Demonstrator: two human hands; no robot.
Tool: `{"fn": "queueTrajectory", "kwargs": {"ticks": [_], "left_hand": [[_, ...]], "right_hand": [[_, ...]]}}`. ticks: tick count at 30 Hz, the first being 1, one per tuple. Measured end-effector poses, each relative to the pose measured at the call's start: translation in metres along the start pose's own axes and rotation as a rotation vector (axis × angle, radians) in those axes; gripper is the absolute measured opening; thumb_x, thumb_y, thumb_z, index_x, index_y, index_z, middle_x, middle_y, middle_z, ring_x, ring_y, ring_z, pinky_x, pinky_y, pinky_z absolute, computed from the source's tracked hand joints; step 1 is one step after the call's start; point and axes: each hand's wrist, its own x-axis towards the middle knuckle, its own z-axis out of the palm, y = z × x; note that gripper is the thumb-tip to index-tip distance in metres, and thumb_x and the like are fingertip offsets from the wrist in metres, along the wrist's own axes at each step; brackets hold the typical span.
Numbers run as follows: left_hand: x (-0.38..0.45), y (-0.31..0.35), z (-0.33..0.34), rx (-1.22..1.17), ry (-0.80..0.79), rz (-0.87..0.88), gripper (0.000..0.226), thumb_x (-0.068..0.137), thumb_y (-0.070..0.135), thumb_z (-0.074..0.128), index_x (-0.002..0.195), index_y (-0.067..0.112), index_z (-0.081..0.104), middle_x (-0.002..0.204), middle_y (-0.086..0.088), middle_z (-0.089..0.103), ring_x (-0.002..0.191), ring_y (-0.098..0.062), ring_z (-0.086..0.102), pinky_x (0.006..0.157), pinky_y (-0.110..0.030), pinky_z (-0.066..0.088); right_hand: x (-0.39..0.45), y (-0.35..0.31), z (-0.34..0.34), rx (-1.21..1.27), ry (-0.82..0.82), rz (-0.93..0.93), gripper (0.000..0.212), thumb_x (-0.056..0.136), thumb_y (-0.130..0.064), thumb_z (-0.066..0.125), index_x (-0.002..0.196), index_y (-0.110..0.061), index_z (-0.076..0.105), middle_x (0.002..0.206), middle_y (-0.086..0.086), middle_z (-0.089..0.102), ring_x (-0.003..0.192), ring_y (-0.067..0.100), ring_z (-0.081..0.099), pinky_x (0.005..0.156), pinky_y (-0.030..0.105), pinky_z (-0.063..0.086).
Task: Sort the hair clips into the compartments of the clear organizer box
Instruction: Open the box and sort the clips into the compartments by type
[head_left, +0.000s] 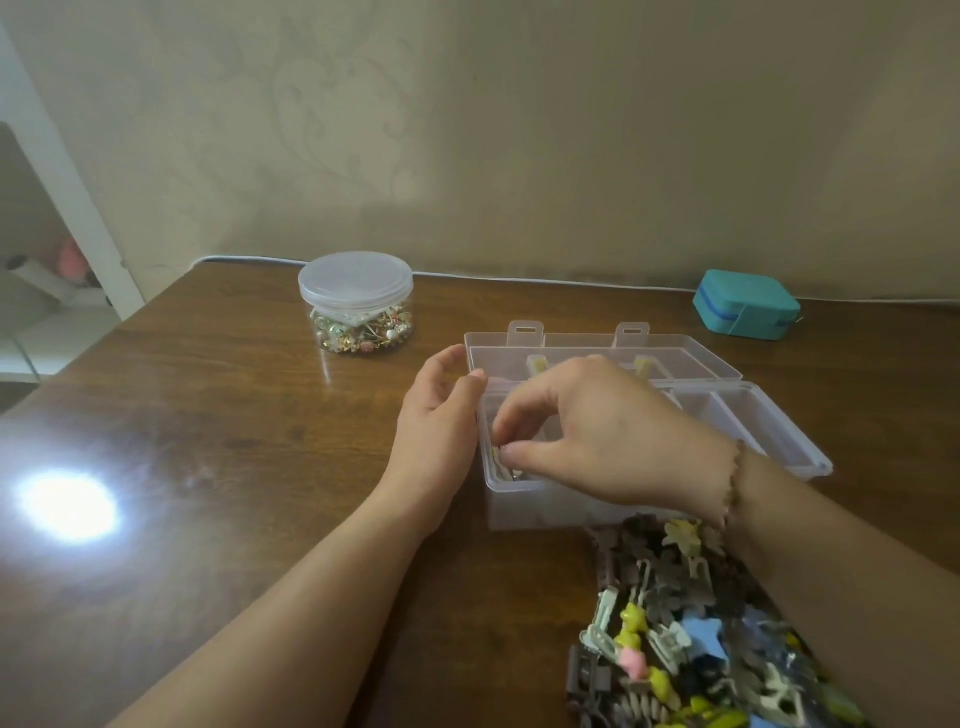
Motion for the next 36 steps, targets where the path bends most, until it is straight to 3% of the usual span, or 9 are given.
{"fn": "queueTrajectory", "kwargs": {"ticks": [4, 7, 10, 14, 18, 21, 30, 33, 36], "left_hand": [[0.001, -0.001, 0.001, 0.019, 0.014, 0.014, 0.044, 0.099, 0.024, 0.053, 0.143, 0.029, 0.047, 0.129, 0.005, 0.063, 0.118, -0.014, 0.062, 0.105, -0.045, 0.049], [0.001, -0.001, 0.002, -0.008, 0.013, 0.020, 0.042, 0.100, 0.020, 0.052, 0.142, 0.027, 0.047, 0.117, 0.007, 0.068, 0.099, -0.005, 0.071, 0.095, -0.035, 0.055], [0.001, -0.001, 0.002, -0.045, 0.013, 0.005, 0.042, 0.101, 0.018, 0.052, 0.142, 0.026, 0.047, 0.113, 0.005, 0.070, 0.089, -0.006, 0.074, 0.088, -0.034, 0.058], [-0.002, 0.002, 0.003, -0.037, 0.001, -0.001, 0.042, 0.102, 0.019, 0.050, 0.144, 0.027, 0.044, 0.104, 0.009, 0.070, 0.085, -0.007, 0.075, 0.086, -0.035, 0.059], [-0.001, 0.003, 0.003, -0.055, 0.004, -0.018, 0.042, 0.103, 0.018, 0.050, 0.144, 0.025, 0.045, 0.109, -0.001, 0.072, 0.085, -0.013, 0.076, 0.087, -0.039, 0.059], [-0.001, 0.003, 0.003, -0.050, 0.000, -0.015, 0.040, 0.103, 0.017, 0.049, 0.142, 0.026, 0.045, 0.106, 0.001, 0.073, 0.084, -0.013, 0.076, 0.086, -0.039, 0.059], [0.001, 0.000, 0.002, -0.058, 0.001, -0.019, 0.040, 0.102, 0.018, 0.050, 0.141, 0.025, 0.046, 0.112, -0.007, 0.074, 0.092, -0.020, 0.076, 0.088, -0.043, 0.058], [0.001, -0.002, 0.001, -0.053, 0.010, 0.002, 0.040, 0.102, 0.018, 0.051, 0.142, 0.024, 0.047, 0.115, -0.005, 0.072, 0.097, -0.018, 0.074, 0.086, -0.038, 0.059], [0.001, -0.002, 0.001, -0.004, 0.003, 0.030, 0.041, 0.101, 0.021, 0.051, 0.142, 0.026, 0.048, 0.116, 0.006, 0.068, 0.097, -0.007, 0.072, 0.079, -0.025, 0.057]], "right_hand": [[-0.007, -0.005, -0.002, -0.173, 0.071, -0.059, 0.015, 0.086, -0.039, 0.065, 0.099, -0.038, 0.073, 0.094, -0.020, 0.071, 0.093, 0.001, 0.062, 0.082, 0.037, 0.055], [-0.030, -0.001, -0.018, -0.137, 0.105, -0.204, 0.015, 0.088, -0.032, 0.065, 0.100, -0.038, 0.072, 0.094, -0.019, 0.072, 0.090, 0.000, 0.063, 0.079, 0.029, 0.054], [-0.062, 0.000, -0.031, -0.077, -0.211, -0.210, 0.019, 0.087, -0.029, 0.068, 0.100, -0.042, 0.070, 0.092, -0.028, 0.067, 0.091, -0.012, 0.060, 0.075, 0.010, 0.048], [-0.078, 0.004, -0.017, -0.344, -0.398, -0.241, 0.024, 0.092, -0.042, 0.056, 0.114, -0.049, 0.059, 0.115, -0.029, 0.054, 0.096, -0.002, 0.056, 0.079, 0.022, 0.047], [-0.080, 0.009, 0.007, -0.517, -0.267, -0.265, 0.008, 0.073, -0.038, 0.071, 0.080, -0.040, 0.070, 0.086, -0.017, 0.054, 0.048, 0.012, 0.045, 0.041, 0.029, 0.039], [-0.081, 0.016, 0.017, -0.597, -0.143, -0.278, 0.025, 0.046, -0.031, 0.085, 0.056, -0.033, 0.062, 0.073, -0.015, 0.053, 0.033, 0.015, 0.042, 0.028, 0.031, 0.036], [-0.079, 0.010, -0.006, -0.233, -0.047, -0.297, 0.017, 0.079, -0.053, 0.059, 0.088, -0.039, 0.056, 0.072, -0.022, 0.063, 0.059, -0.002, 0.056, 0.052, 0.016, 0.048], [-0.071, 0.004, -0.008, 0.138, 0.126, -0.213, 0.016, 0.081, -0.049, 0.055, 0.087, -0.035, 0.058, 0.071, -0.023, 0.059, 0.053, 0.003, 0.053, 0.045, 0.009, 0.037], [-0.051, 0.001, 0.003, 0.172, 0.376, -0.104, 0.013, 0.082, -0.043, 0.058, 0.082, -0.031, 0.062, 0.065, -0.021, 0.056, 0.057, 0.001, 0.053, 0.049, 0.011, 0.037]]}}
